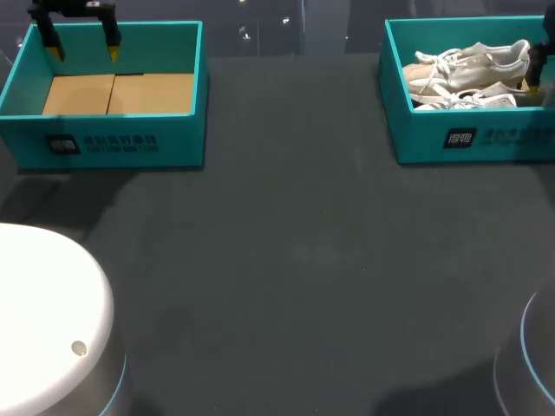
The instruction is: Take the shoe out of the shoebox, open the shoe tongue, remove and reinsert the insole, then place the shoe into the shoebox
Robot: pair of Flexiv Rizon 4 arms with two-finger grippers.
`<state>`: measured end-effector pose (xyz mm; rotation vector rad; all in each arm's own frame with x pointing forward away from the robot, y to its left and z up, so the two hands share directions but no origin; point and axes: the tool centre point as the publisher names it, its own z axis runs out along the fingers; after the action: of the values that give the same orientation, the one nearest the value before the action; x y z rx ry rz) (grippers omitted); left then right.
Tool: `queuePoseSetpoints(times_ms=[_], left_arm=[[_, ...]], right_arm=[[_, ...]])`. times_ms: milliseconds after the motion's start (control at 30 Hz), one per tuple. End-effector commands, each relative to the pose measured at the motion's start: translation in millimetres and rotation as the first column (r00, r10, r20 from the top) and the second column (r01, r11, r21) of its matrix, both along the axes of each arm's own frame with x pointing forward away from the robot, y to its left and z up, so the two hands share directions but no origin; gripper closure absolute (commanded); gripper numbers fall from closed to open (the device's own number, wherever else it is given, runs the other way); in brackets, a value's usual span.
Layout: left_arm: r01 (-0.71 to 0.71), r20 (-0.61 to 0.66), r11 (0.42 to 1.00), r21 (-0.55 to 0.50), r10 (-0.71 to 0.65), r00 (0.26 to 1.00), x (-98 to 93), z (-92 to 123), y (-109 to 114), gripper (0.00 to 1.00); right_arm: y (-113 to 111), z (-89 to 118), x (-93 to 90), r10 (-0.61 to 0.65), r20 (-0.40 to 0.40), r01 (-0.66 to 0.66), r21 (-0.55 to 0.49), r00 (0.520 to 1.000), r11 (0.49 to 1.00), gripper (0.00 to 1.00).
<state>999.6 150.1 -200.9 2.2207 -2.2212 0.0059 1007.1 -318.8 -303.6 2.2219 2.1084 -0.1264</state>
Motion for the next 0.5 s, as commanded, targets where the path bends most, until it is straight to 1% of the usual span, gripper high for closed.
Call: queuePoseSetpoints(times_ms=[33, 133, 300, 367, 500], left_arm=[[0.000, -0.001, 1.000, 0.001, 0.000, 1.000, 0.1, 0.3, 0.0, 0.00], [0.000, -0.001, 1.000, 0.001, 0.000, 1.000, 0.1, 0.3, 0.0, 0.00], [0.000, -0.001, 1.000, 0.001, 0.000, 1.000, 0.1, 0.3, 0.0, 0.00], [0.000, -0.001, 1.000, 0.001, 0.000, 1.000, 0.1, 0.3, 0.0, 0.00], [0.000, -0.001, 1.000, 0.001, 0.000, 1.000, 0.1, 0.3, 0.0, 0.00]], right_arm=[[-4.0, -9.6, 2.8, 0.004, 0.001, -0.004, 0.004, 1.000, 1.000, 0.14], [-6.5, -15.3, 3.6, 0.009, 0.000, -0.009, 0.007, 1.000, 1.000, 0.18], [-9.0, -22.5, 4.4, 0.014, -0.001, -0.014, 0.004, 1.000, 1.000, 0.20], [-9.9, -25.9, 5.1, 0.014, -0.002, -0.014, 0.001, 1.000, 1.000, 0.24], [-9.4, -31.6, 7.4, 0.013, -0.012, -0.013, -0.009, 1.000, 1.000, 0.27]])
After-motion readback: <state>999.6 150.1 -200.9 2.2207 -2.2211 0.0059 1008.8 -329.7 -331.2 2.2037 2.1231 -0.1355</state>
